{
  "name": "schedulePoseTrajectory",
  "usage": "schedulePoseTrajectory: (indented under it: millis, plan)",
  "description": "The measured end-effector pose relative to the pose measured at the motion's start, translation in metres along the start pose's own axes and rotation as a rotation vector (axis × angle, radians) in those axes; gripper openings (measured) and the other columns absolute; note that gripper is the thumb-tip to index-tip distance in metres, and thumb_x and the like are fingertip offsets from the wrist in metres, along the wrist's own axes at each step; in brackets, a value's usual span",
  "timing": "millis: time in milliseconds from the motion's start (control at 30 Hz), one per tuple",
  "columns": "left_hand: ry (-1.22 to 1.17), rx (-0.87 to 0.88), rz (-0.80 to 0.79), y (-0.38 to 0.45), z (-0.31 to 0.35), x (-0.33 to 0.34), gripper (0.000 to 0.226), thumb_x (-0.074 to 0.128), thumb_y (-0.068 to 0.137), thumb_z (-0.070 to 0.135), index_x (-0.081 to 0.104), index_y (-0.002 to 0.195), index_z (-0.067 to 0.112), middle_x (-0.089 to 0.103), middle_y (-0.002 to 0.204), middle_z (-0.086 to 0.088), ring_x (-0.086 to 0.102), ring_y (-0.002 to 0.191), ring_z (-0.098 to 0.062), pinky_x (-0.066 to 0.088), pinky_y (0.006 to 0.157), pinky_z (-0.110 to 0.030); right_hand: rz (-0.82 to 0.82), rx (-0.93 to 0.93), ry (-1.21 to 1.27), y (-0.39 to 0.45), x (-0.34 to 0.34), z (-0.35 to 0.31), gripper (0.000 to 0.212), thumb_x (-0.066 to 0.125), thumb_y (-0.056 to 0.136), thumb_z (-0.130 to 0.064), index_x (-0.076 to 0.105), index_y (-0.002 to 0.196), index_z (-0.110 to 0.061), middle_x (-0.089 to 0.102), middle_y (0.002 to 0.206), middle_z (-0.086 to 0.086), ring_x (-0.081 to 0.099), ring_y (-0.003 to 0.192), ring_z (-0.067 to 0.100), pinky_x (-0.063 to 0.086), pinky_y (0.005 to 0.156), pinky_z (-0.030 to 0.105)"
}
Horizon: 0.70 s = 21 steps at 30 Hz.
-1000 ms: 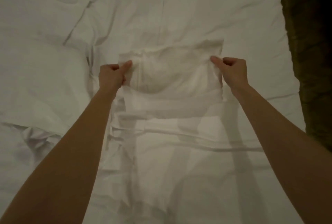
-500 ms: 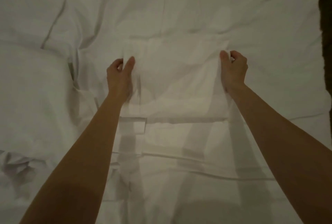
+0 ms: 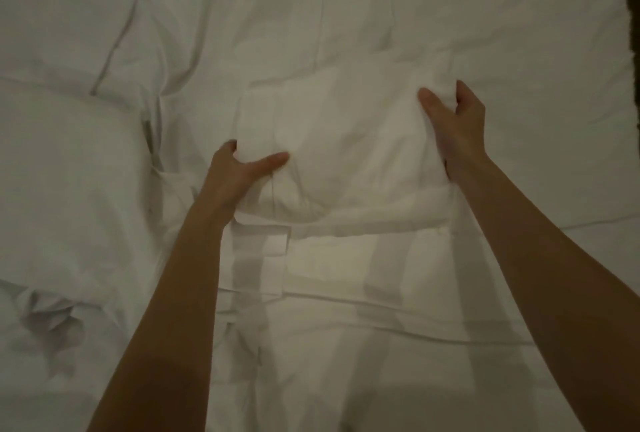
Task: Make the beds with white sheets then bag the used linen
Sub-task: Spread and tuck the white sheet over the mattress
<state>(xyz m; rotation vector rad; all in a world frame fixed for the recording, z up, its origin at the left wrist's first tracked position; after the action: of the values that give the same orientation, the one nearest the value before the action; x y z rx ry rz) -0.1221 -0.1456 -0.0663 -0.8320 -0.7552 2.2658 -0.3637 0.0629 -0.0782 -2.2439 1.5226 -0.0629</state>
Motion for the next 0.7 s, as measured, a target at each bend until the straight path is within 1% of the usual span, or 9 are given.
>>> schedulePoseTrajectory:
  millis: [100,167,233,267,333,400,467,567,700]
  plan:
    - [-0.105,0.221,0.127,-0.012,-0.004,-0.001,0.071,0.086,0.068,0.011,0.046,0.126,0.019,0.058,0.126,-0.005,0.06,0.109,-0.013,0.051,0.09,-0.023,0.008,0.072,-0.063,0.001,-0.002,0.007,0.024,0.067,0.088,-0.03,0.063,0.105,-0.013,0.066,0.1,0.0,0.064,0.086,0.01,0.051,0.074,0.02]
    - [-0.213,0.258,0.209,-0.019,-0.018,0.0,0.073,0.079,0.072,-0.002,0.04,0.133,0.012,0.052,0.132,-0.011,0.058,0.106,-0.01,0.05,0.085,-0.014,0.038,0.193,-0.161,-0.006,-0.011,0.022,0.026,0.068,0.085,-0.041,0.065,0.09,-0.015,0.066,0.089,0.0,0.061,0.083,0.015,0.048,0.074,0.025]
    - [-0.197,0.335,0.337,-0.027,-0.022,-0.001,0.067,0.073,0.08,-0.002,0.038,0.137,0.004,0.044,0.139,-0.018,0.055,0.111,-0.015,0.046,0.086,-0.009,0.077,0.248,-0.273,-0.021,-0.024,0.032,0.03,0.07,0.081,-0.046,0.062,0.073,-0.018,0.063,0.072,-0.001,0.058,0.076,0.017,0.045,0.073,0.026]
    - [-0.089,0.452,0.4,-0.033,-0.016,0.001,0.061,0.069,0.085,0.005,0.038,0.138,0.002,0.041,0.143,-0.019,0.05,0.122,-0.022,0.043,0.095,-0.01,0.104,0.235,-0.333,-0.029,-0.03,0.034,0.03,0.07,0.082,-0.044,0.062,0.075,-0.016,0.064,0.073,0.0,0.059,0.077,0.018,0.044,0.073,0.026]
    - [0.266,0.761,0.431,-0.043,0.007,0.022,0.054,0.055,0.094,0.024,0.04,0.142,0.004,0.036,0.149,-0.019,0.035,0.138,-0.03,0.029,0.115,-0.03,0.203,0.075,-0.449,-0.044,-0.034,0.023,0.027,0.066,0.086,-0.033,0.06,0.099,-0.01,0.067,0.092,0.006,0.059,0.085,0.019,0.046,0.082,0.028]
    - [0.555,0.895,0.295,-0.046,0.025,0.059,0.053,0.042,0.098,0.031,0.036,0.148,0.013,0.026,0.158,-0.01,0.019,0.147,-0.025,0.01,0.118,-0.046,0.274,-0.304,-0.543,-0.058,-0.014,-0.002,0.035,0.058,0.087,-0.025,0.056,0.118,-0.007,0.062,0.115,0.011,0.058,0.104,0.027,0.044,0.095,0.04]
    - [0.757,0.886,0.145,-0.037,0.031,0.093,0.052,0.033,0.102,0.029,0.024,0.153,0.019,0.013,0.162,-0.003,0.006,0.15,-0.019,0.0,0.117,-0.052,0.129,-0.571,-0.704,-0.068,0.032,-0.016,0.045,0.047,0.093,-0.026,0.05,0.134,-0.01,0.049,0.14,0.013,0.043,0.132,0.031,0.029,0.109,0.052]
    - [0.998,0.795,0.131,-0.008,0.015,0.102,0.054,0.024,0.105,0.031,0.01,0.155,0.019,0.003,0.163,-0.001,-0.002,0.15,-0.017,-0.003,0.118,-0.054,-0.208,-0.587,-1.087,-0.07,0.087,0.013,0.05,0.027,0.103,-0.035,0.025,0.151,-0.024,0.013,0.161,0.001,0.007,0.149,0.02,0.001,0.116,0.051]
    - [1.004,0.645,0.221,0.026,-0.007,0.066,0.058,0.027,0.102,0.045,0.008,0.155,0.028,-0.002,0.163,0.0,-0.005,0.15,-0.019,-0.006,0.114,-0.058,-0.102,-0.483,-1.197,-0.051,0.063,0.053,0.06,0.017,0.098,-0.047,0.02,0.153,-0.022,0.01,0.162,0.002,0.008,0.149,0.021,0.0,0.117,0.049]
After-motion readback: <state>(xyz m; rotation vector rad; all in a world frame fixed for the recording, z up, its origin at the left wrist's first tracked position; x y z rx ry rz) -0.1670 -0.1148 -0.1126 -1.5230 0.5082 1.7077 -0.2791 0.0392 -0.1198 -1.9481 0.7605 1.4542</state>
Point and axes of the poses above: each hand's wrist, its own y-axis towards the middle knuckle, its own x-axis out of the palm, z = x × y, the point moved 4 cm from there along y, towards the middle knuckle
